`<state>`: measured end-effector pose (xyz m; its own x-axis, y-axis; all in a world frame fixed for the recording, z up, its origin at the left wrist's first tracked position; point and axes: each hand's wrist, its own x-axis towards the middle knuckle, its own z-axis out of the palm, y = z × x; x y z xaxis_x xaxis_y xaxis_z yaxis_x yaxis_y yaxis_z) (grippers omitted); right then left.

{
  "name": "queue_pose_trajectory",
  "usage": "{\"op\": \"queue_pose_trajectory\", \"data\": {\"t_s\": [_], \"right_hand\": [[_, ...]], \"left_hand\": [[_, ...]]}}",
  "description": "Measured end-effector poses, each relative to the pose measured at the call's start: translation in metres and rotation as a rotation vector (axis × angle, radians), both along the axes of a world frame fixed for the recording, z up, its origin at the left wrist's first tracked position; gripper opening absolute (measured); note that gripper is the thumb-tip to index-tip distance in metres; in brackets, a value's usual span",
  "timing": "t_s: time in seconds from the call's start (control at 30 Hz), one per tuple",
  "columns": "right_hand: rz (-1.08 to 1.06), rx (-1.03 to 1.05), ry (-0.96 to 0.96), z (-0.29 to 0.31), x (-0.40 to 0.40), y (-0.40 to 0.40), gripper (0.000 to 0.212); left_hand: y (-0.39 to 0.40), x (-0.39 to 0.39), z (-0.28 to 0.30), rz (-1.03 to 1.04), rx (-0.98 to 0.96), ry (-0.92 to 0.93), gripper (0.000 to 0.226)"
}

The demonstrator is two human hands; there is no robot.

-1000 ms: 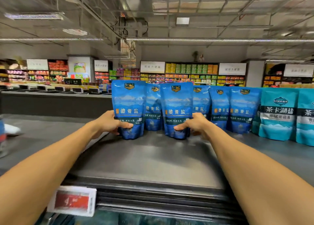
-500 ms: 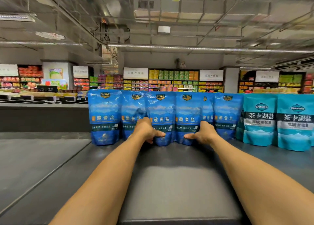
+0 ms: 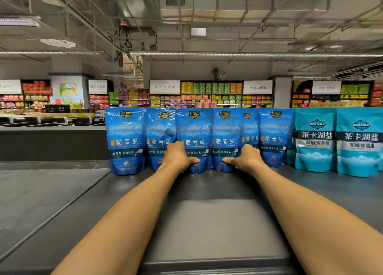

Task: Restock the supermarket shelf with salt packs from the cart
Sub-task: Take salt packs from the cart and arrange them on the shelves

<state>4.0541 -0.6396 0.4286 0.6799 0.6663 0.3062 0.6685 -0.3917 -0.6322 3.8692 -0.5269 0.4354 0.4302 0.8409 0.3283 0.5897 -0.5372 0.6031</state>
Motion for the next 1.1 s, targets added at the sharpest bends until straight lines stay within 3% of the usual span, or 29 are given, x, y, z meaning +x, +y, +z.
{"op": "queue_pose_trajectory", "data": {"t_s": [0.1, 0.2, 0.37, 0.53, 0.73, 0.83, 0.9, 1.1], "right_hand": [[0.010, -0.044, -0.006, 0.010, -0.007, -0.017, 0.056], [0.009, -0.092, -0.053, 0.019, -0.013, -0.041, 0.058], [0.086, -0.064, 0.007, 0.023, -0.014, -0.091, 0.041], [0.189, 0.321, 0.142, 0.020, -0.028, -0.170, 0.015], [0.259, 0.684, 0.092, -0.013, -0.044, -0.324, 0.013], [0.149, 0.724, 0.063, -0.055, -0.042, -0.408, 0.014], [0.034, 0.726, 0.068, -0.093, -0.042, -0.464, 0.016], [-0.516, 0.660, 0.212, -0.236, -0.060, -0.630, 0.023]], "left_hand": [[-0.008, -0.008, 0.006, 0.007, -0.056, 0.009, 0.074], [-0.019, -0.016, 0.012, 0.039, 0.005, 0.101, 0.050], [-0.050, -0.030, 0.020, 0.055, 0.115, 0.163, 0.043], [-0.127, -0.022, 0.025, -0.155, 0.211, -0.059, 0.039], [-0.266, 0.011, 0.002, -0.514, 0.084, -0.415, 0.016], [-0.343, 0.033, -0.031, -0.747, -0.081, -0.559, 0.013], [-0.394, 0.050, -0.066, -0.894, -0.185, -0.556, 0.012], [-0.531, 0.102, -0.209, -1.174, -0.540, -0.254, 0.015]]}}
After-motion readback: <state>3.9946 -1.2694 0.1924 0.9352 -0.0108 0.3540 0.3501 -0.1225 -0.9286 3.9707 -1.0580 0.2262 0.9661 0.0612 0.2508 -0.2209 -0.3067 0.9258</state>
